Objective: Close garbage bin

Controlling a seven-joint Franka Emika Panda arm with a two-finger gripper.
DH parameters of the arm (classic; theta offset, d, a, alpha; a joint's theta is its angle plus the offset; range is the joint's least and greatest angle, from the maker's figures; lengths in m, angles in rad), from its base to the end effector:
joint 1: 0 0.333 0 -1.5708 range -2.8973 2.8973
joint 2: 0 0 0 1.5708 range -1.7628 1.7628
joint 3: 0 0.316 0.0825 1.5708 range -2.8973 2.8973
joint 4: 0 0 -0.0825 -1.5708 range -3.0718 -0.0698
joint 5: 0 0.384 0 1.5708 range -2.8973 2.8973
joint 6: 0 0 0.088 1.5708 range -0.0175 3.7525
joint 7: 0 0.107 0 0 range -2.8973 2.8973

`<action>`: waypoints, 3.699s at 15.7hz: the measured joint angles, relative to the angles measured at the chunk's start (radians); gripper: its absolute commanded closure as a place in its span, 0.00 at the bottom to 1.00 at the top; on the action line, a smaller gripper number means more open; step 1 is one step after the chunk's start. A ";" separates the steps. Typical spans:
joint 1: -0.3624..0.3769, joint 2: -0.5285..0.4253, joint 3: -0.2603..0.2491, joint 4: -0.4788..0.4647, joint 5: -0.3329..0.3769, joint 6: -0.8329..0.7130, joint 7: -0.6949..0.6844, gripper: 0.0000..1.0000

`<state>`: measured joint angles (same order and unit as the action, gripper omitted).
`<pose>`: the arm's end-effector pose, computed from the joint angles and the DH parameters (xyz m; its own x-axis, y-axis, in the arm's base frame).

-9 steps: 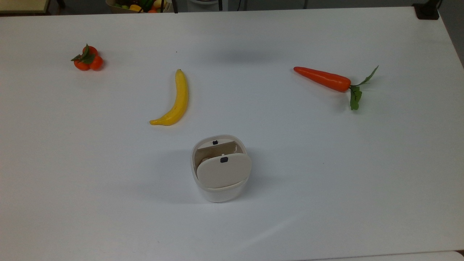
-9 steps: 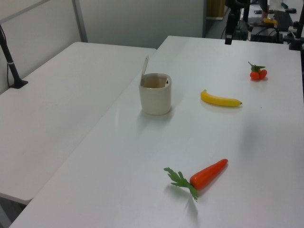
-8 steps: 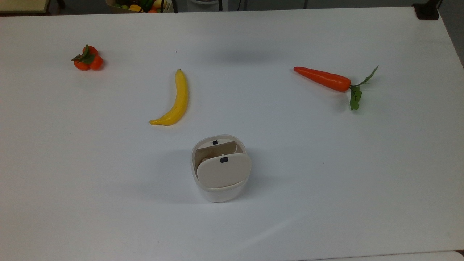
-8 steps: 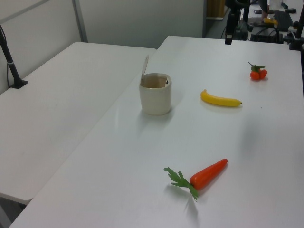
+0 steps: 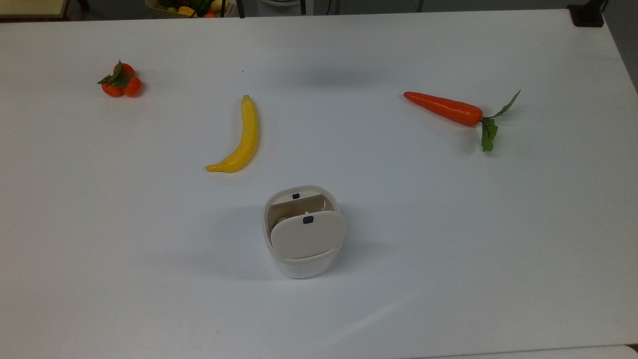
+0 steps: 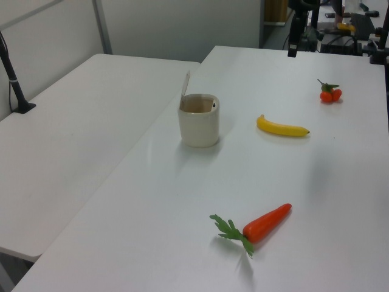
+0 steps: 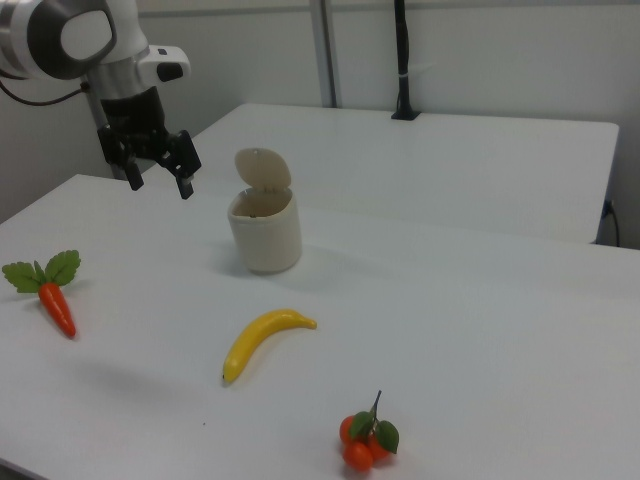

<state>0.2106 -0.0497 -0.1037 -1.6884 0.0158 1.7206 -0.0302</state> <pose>0.5488 0.0590 0.6094 0.9876 0.1337 0.0821 0.1356 -0.9906 -0.0184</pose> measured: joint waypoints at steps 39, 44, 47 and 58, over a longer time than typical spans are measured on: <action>-0.013 0.082 0.000 -0.001 0.092 0.465 -0.004 1.00; -0.013 0.127 0.002 0.022 0.093 0.583 0.008 1.00; -0.012 0.171 0.002 0.069 0.093 0.629 0.029 1.00; 0.003 0.354 0.016 0.114 0.093 1.045 0.064 1.00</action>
<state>0.2132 0.3044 -0.0881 -1.5749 0.1084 2.7659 0.0337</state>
